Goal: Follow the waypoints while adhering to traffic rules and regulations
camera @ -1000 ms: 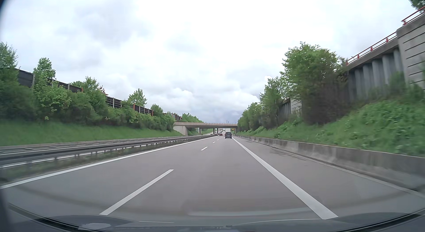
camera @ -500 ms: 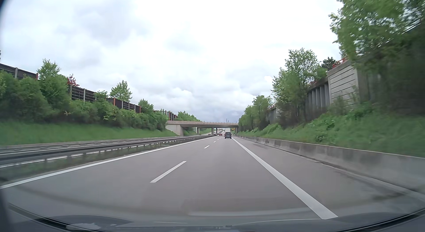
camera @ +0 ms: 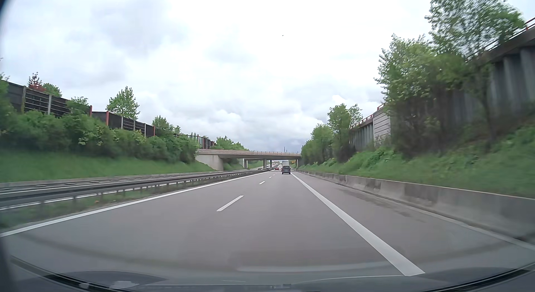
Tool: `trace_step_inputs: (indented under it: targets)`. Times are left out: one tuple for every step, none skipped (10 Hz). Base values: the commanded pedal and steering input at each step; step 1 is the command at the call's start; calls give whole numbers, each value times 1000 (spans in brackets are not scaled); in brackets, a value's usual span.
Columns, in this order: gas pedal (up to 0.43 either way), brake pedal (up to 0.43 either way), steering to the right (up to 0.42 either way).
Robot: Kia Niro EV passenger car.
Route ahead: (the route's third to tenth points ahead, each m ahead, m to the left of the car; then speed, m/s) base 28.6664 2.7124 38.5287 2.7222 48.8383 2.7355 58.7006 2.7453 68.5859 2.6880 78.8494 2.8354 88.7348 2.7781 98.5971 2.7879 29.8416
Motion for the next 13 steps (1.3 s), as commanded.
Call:
trace_step_inputs:
  targets:
    - [299, 12, -1]
    - [299, 12, -1]
    - [299, 12, -1]
    - [299, 12, -2]
    - [299, 12, -2]
    - [287, 12, -2]
    - [268, 12, -2]
    - [260, 6, -2]
    - [240, 12, -2]
    - [209, 12, -2]
    - [197, 12, -2]
    - [177, 12, -1]
    - [169, 12, -1]
